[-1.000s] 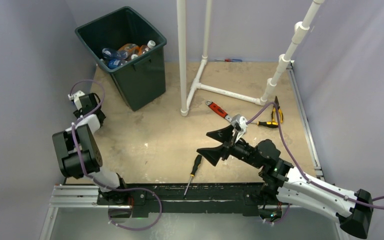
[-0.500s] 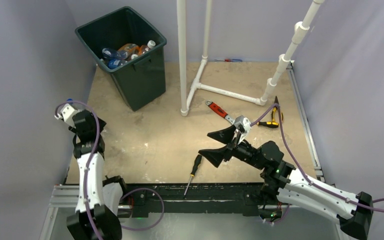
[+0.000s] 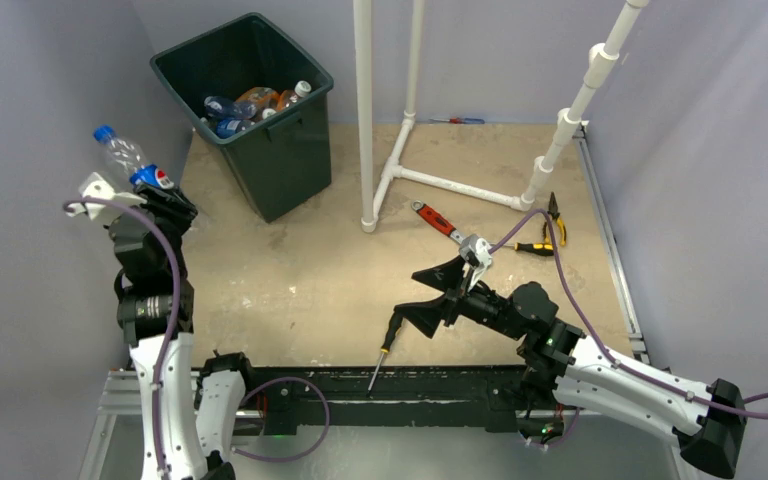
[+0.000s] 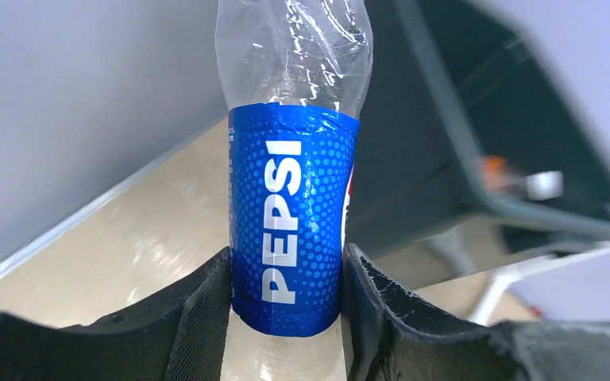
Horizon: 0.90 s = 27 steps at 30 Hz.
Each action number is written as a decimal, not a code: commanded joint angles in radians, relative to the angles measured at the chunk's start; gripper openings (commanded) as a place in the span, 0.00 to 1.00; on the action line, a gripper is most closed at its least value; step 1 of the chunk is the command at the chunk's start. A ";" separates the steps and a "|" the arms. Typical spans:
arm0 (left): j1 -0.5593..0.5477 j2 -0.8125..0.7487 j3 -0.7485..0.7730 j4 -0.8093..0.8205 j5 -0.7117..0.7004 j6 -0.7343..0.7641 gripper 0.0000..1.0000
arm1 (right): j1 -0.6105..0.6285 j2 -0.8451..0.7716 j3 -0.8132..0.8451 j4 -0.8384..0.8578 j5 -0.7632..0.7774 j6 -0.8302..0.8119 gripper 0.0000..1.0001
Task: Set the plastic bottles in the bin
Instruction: Pick up the plastic bottle from the corner of the board.
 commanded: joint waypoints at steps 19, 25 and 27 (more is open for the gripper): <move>-0.027 0.041 0.286 0.515 0.779 -0.133 0.00 | 0.006 0.156 0.116 0.031 0.189 0.026 0.95; -0.088 0.094 0.329 0.521 0.868 -0.101 0.00 | 0.004 0.314 0.235 0.059 0.238 0.044 0.96; -0.132 0.151 0.381 0.498 0.884 -0.080 0.00 | -0.004 0.367 0.271 0.075 0.236 0.049 0.96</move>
